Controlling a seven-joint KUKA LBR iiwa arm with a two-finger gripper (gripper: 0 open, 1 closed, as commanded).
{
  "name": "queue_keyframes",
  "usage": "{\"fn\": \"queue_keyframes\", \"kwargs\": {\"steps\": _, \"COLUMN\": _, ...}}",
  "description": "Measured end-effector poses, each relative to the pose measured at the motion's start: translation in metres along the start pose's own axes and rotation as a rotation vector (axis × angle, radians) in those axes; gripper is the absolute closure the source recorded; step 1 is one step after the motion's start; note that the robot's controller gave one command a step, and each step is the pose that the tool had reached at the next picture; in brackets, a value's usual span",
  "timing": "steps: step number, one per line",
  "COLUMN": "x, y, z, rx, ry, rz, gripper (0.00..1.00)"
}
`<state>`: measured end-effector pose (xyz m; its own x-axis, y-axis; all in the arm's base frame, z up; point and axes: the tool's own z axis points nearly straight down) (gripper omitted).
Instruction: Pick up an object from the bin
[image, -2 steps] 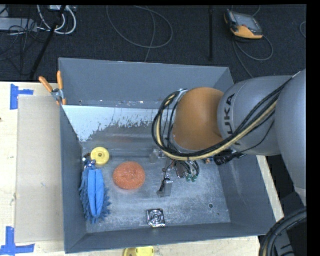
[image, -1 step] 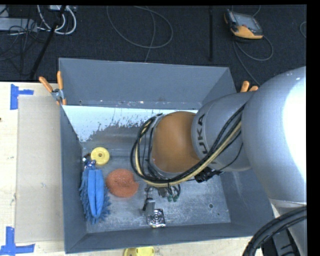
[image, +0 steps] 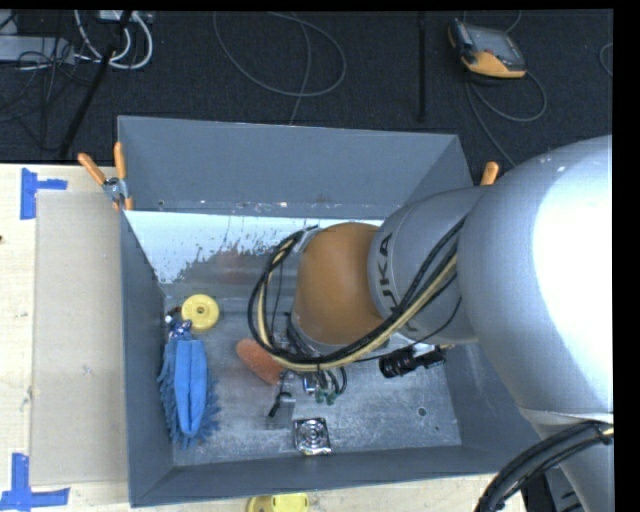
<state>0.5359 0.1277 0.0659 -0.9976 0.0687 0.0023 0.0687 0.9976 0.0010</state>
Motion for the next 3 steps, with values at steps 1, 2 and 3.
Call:
{"fn": "queue_keyframes", "kwargs": {"steps": 1, "x": -0.035, "y": 0.055, "z": -0.004, "rx": 0.001, "ry": -0.003, "rz": -0.007, "gripper": 1.00}}
{"fn": "queue_keyframes", "kwargs": {"steps": 2, "x": -0.034, "y": 0.055, "z": -0.004, "rx": 0.002, "ry": -0.003, "rz": -0.008, "gripper": 1.00}}
{"fn": "queue_keyframes", "kwargs": {"steps": 3, "x": -0.034, "y": 0.050, "z": -0.046, "rx": 0.005, "ry": 0.005, "rz": 0.004, "gripper": 1.00}}
